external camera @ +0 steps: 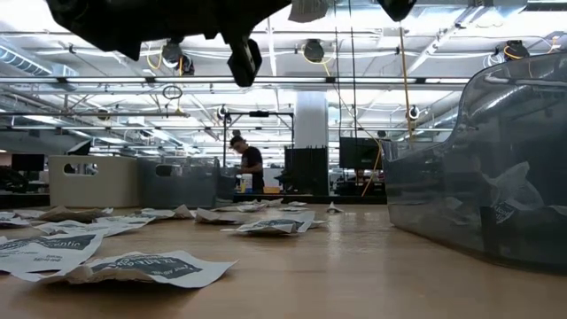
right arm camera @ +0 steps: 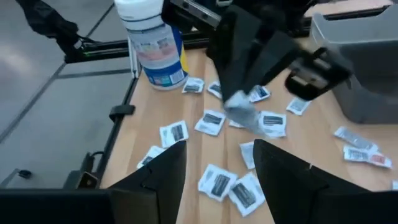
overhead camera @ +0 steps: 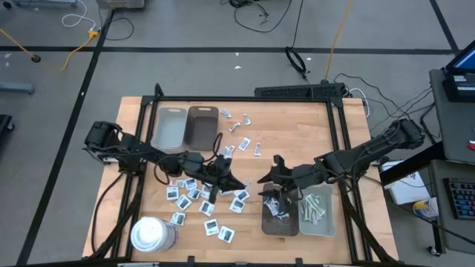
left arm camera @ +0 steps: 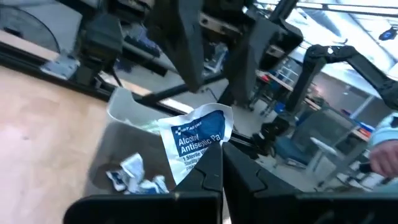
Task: Pick & Place First Aid Supplies
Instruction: Put the white alcohol pad into the bottom black bin
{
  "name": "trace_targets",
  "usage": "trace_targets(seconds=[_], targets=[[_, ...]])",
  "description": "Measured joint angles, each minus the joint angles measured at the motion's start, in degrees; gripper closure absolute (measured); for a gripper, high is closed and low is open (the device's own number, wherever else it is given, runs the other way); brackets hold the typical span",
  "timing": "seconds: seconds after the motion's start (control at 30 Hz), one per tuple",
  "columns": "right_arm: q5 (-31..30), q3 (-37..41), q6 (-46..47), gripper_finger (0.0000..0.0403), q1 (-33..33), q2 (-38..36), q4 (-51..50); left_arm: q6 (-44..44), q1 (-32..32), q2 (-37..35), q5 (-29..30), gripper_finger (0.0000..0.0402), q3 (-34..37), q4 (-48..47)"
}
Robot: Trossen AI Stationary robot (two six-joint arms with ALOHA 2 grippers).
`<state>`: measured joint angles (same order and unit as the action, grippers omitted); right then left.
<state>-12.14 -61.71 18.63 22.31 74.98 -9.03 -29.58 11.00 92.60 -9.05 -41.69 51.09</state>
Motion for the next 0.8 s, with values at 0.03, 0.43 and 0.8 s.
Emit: trace_targets(seconds=[0.03,0.43,0.8], targets=[[0.0,0.0,-0.4,0.0222,-0.1,0.2,0.5,-0.8,0.0,0.0,-0.6,0.0401,0.0,-0.1],[0.3,0.0,-1.6,0.0224,-2.5,4.7,5.0,-1.5,0.0,0.0,-2.0,0.0401,-1.2,-1.7],[4.8,0.0,-4.1,0.0389,-2.5,7.5,11.0,-2.6,0.0,0.0,-2.5,0.0401,-1.2,-2.1]])
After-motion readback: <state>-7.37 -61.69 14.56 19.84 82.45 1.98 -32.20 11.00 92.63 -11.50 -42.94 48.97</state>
